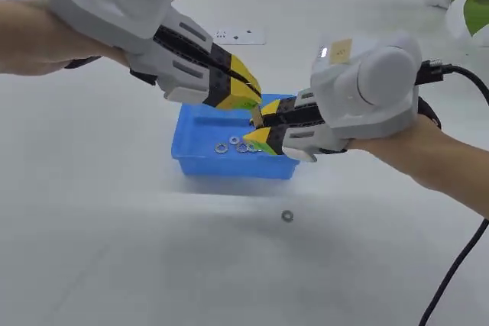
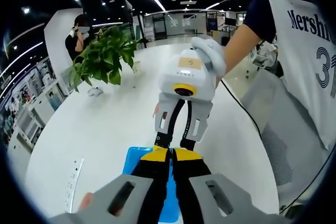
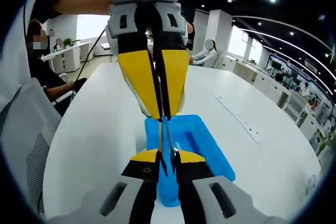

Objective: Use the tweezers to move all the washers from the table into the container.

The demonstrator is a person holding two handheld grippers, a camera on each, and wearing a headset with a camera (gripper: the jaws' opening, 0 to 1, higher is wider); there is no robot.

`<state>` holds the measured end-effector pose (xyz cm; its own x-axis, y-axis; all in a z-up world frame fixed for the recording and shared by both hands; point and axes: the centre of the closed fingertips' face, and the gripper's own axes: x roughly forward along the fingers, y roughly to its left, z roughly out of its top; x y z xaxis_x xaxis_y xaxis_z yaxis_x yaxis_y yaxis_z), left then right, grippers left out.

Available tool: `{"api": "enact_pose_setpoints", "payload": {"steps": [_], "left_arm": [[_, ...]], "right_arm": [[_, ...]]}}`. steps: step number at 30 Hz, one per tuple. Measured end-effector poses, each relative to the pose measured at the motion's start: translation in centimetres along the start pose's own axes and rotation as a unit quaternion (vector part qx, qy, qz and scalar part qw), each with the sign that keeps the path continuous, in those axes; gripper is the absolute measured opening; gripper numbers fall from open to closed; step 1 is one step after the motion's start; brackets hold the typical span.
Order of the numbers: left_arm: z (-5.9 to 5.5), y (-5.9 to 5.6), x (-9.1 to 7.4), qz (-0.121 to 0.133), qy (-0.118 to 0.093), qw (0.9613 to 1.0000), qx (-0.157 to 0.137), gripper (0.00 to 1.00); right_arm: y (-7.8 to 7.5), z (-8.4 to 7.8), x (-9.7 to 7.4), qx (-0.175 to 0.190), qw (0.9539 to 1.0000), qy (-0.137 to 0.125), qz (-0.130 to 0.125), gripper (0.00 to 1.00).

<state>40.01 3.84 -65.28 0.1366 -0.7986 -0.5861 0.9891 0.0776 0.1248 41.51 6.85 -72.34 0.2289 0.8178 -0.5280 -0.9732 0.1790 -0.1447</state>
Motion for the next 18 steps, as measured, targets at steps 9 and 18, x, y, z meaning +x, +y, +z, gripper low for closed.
{"api": "enact_pose_setpoints", "payload": {"steps": [9,18], "left_arm": [[1.8,-2.4,0.3,-0.009,-0.009,0.9996,0.024,0.06],[2.1,-5.2,1.2,-0.021,-0.012,0.9995,0.021,0.06]], "right_arm": [[2.5,0.5,-2.5,0.001,1.0,-0.005,0.0,0.13],[5.2,-0.6,-3.8,0.003,1.0,0.002,0.007,0.13]]}}
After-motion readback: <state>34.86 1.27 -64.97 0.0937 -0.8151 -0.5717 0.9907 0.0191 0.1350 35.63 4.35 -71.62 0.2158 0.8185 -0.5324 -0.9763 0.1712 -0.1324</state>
